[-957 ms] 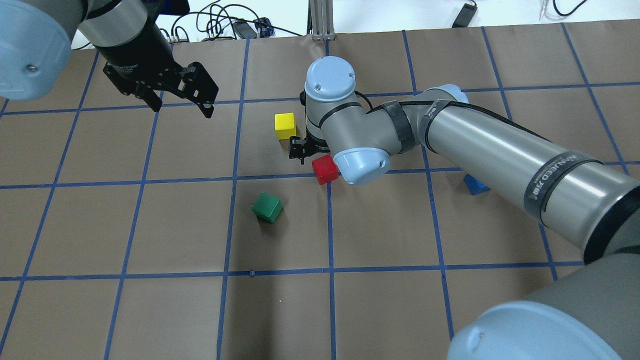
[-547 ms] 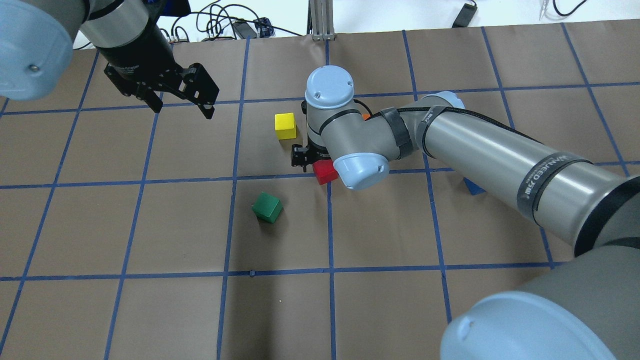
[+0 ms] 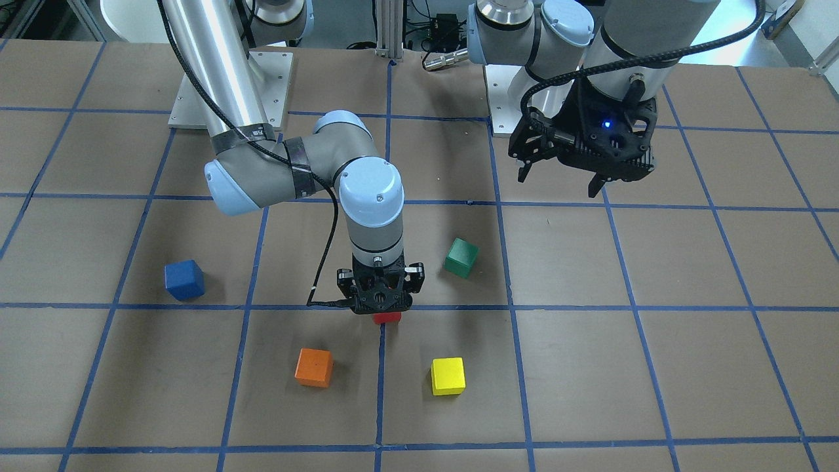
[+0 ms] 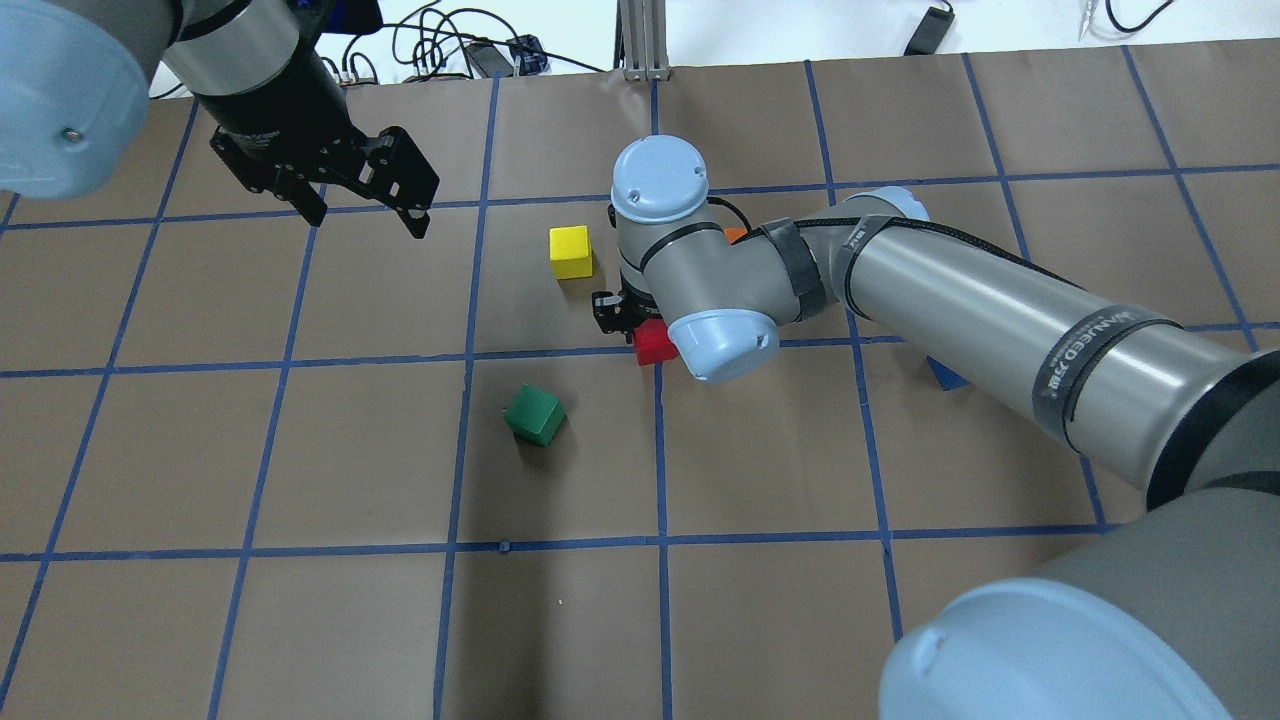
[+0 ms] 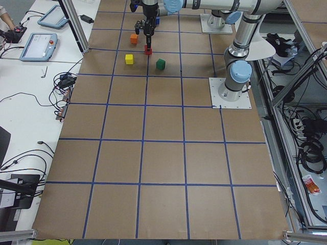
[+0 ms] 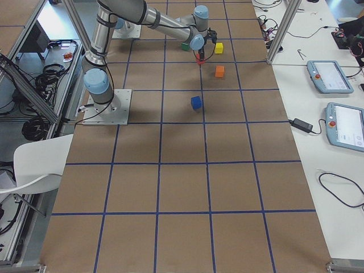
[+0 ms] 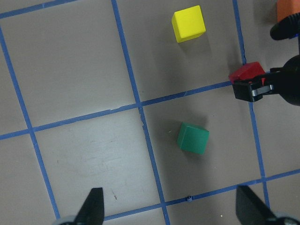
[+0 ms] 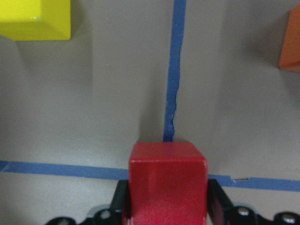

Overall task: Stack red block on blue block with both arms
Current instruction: 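Lower the right gripper and grasp the red cube, then carry the red cube with the right gripper over the blue cube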

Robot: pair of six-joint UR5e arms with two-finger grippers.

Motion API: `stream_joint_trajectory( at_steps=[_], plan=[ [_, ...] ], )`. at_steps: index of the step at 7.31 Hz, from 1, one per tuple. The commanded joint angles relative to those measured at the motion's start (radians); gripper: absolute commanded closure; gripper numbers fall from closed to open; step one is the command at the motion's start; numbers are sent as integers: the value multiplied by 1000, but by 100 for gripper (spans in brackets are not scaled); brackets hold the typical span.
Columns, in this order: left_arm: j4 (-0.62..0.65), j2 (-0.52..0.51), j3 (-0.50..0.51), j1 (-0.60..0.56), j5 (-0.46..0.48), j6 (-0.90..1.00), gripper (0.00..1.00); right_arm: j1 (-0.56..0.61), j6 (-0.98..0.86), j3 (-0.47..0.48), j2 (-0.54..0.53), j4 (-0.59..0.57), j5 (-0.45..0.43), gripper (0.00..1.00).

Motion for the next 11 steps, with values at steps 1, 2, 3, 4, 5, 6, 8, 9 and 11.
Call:
stream_joint_trajectory(
  at_steps=[1, 2, 3, 4, 5, 6, 8, 9, 11],
  plan=[
    [1, -1, 1, 0, -5, -1, 0, 0, 1, -6, 0, 0, -14, 100],
    [1, -1, 1, 0, -5, -1, 0, -8, -1, -14, -9, 10, -15, 100],
    [1, -1, 1, 0, -7, -1, 0, -18, -2, -35, -20, 23, -17, 100],
    [-1, -1, -1, 0, -2, -1, 0, -29, -2, -68, -46, 101, -15, 100],
    [1, -1, 1, 0, -1, -1, 0, -75, -2, -107, -87, 226, -11, 100],
    [-1, 5, 1, 0, 1, 4, 0, -142, -8, -121, -150, 346, -4, 100],
    [-1, 4, 1, -2, 1, 4, 0, -286, -120, -113, -236, 478, -6, 100],
    [-1, 5, 1, 0, 1, 1, 0, -334, -184, -94, -262, 529, -15, 100],
    [1, 4, 1, 0, 1, 1, 0, -434, -395, 42, -345, 513, -18, 100]
  ],
)
